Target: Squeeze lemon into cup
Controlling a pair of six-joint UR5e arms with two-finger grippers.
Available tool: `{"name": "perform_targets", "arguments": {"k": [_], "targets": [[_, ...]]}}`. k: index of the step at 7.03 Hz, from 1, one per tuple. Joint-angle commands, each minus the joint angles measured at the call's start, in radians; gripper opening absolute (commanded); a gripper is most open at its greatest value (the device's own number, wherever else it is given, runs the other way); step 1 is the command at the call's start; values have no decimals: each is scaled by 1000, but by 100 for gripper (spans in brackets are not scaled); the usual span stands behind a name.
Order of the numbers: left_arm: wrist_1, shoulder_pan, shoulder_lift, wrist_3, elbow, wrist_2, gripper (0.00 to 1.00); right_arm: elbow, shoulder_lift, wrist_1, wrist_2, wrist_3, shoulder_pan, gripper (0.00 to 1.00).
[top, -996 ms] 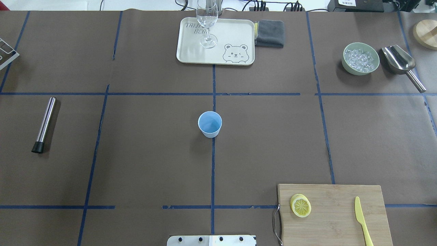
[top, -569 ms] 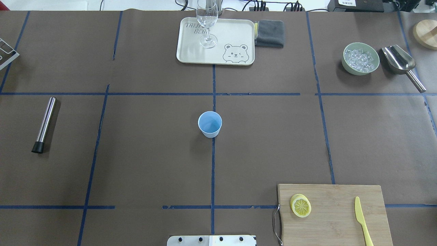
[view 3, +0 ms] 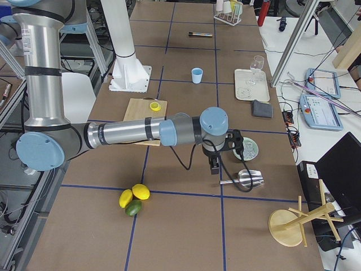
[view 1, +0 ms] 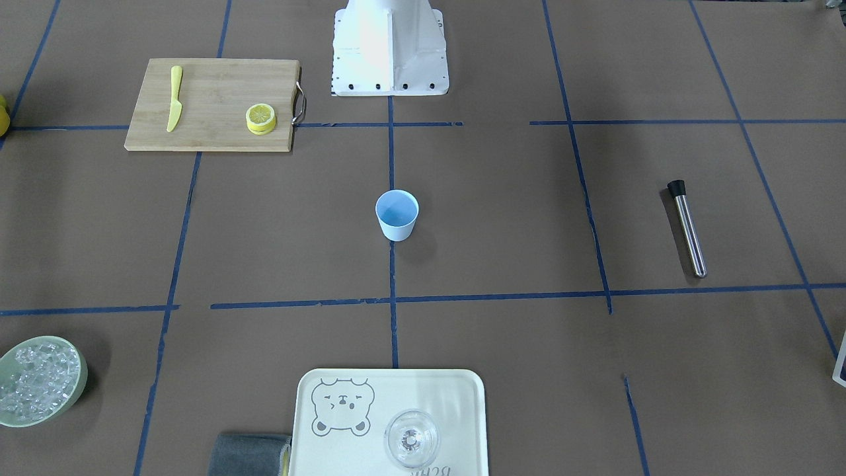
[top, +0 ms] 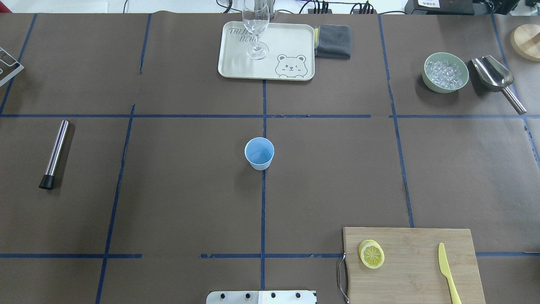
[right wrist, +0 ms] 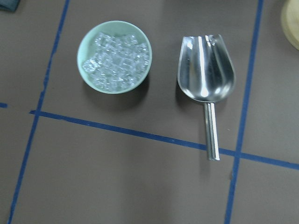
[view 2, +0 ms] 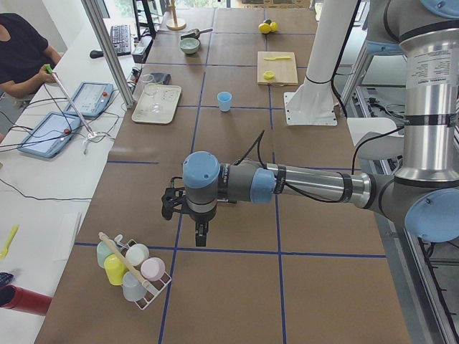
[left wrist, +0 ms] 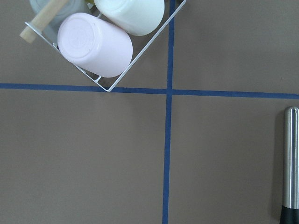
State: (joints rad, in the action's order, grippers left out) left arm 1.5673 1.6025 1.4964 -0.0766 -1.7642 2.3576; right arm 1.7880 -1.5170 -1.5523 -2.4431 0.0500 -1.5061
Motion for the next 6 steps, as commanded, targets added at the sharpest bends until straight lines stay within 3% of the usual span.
{"name": "perform_targets", "arguments": {"k": [1, 2, 4, 6], "targets": [[42, -1, 5, -3, 2, 2, 100, 19, 23, 9, 4, 89, 99, 100], [84, -4, 8, -3, 8, 0, 100, 36, 35, 36, 12, 289, 157, 100], [108, -16, 22, -3, 12, 0, 100, 57, 38, 259, 97, 686, 310, 100], [123, -22, 24, -3, 14, 3, 100, 170, 26, 296, 206, 943, 467, 100]]}}
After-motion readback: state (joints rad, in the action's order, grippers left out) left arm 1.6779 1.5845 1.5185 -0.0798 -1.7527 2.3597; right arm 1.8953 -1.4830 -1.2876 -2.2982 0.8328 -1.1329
